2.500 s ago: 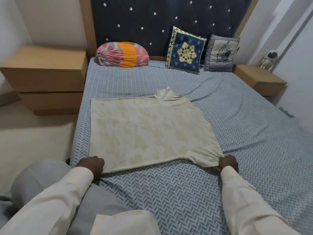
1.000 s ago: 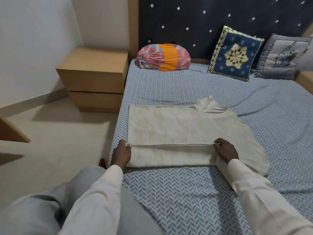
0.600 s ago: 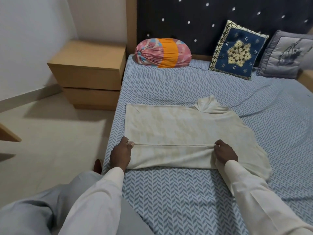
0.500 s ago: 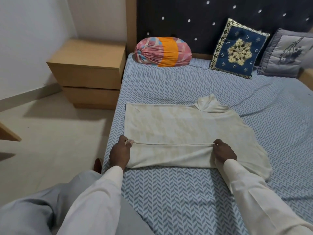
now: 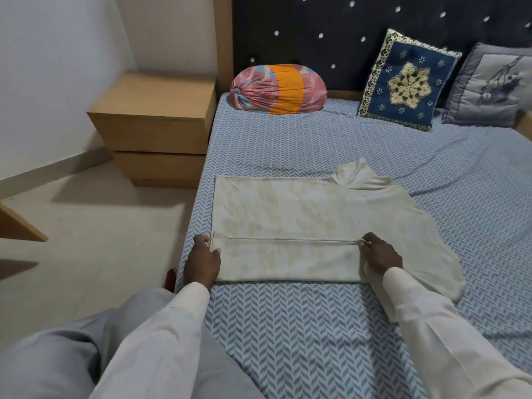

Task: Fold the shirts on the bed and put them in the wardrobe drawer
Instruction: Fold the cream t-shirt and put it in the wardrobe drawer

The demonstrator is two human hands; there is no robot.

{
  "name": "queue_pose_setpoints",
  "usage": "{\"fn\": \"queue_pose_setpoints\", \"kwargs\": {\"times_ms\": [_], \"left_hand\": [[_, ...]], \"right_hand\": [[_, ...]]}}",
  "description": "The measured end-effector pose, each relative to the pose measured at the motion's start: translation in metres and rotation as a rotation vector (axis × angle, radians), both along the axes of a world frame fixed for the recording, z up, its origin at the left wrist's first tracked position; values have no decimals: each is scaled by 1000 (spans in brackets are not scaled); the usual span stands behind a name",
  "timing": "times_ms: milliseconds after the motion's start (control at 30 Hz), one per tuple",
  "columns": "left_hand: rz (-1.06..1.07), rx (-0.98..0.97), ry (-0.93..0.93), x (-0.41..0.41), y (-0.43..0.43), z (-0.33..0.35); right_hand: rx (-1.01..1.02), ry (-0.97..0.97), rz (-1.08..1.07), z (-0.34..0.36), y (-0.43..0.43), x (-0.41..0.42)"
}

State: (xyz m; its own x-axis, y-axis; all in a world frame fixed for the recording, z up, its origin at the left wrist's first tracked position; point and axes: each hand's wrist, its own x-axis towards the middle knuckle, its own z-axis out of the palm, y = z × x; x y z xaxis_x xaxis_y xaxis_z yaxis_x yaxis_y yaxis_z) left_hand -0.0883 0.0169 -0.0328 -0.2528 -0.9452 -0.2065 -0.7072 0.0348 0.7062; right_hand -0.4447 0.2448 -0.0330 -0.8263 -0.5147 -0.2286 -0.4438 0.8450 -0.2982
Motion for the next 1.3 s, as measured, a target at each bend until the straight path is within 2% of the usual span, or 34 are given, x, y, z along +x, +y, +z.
{"fn": "queue_pose_setpoints", "kwargs": {"times_ms": [267,367,433,500,533,600,700,833,933,967,1000,1033,1133,1167,1233,1300], "left_hand": [[39,-96,-126,-1,8,2],[53,-209,-254,-4,15,5],[-91,-402,-335,-11,19,4],[-382,-580,-309,-31,30,0],[-533,-608,-280,-42,39,-4],[-808,-525,-265,-66,66,-6],[-1063,-327,-421,-100,101,-6],[-1084,-233,-627,-119,123,-13],[-1082,-194,-665,-118,124,-13],[-1082,-178,-668,-118,124,-13],[-1082,-168,-673,-121,124,-12],[-1076,-164,-682,-121,122,-12],[-1074,-126,-687,-125,125,-9],[-1078,-118,-694,-124,125,-8],[-1085,-108,-710,-124,125,-7],[-1086,-100,-708,-125,125,-8]], "right_hand": [[-3,34,30,-5,-8,3],[-35,-4,10,4,-9,2],[-128,81,9,14,2,11],[-168,271,47,19,28,25],[-143,330,82,18,45,34],[-33,348,132,9,82,52],[212,214,175,-1,116,68],[214,51,151,6,109,46],[379,-120,235,35,82,-10],[372,-138,228,49,72,-30],[291,-123,176,65,64,-50],[128,-83,84,78,57,-68],[-485,96,-271,111,54,-104],[-621,137,-352,115,59,-109],[-671,153,-445,110,78,-115],[-460,79,-443,88,106,-118]]}}
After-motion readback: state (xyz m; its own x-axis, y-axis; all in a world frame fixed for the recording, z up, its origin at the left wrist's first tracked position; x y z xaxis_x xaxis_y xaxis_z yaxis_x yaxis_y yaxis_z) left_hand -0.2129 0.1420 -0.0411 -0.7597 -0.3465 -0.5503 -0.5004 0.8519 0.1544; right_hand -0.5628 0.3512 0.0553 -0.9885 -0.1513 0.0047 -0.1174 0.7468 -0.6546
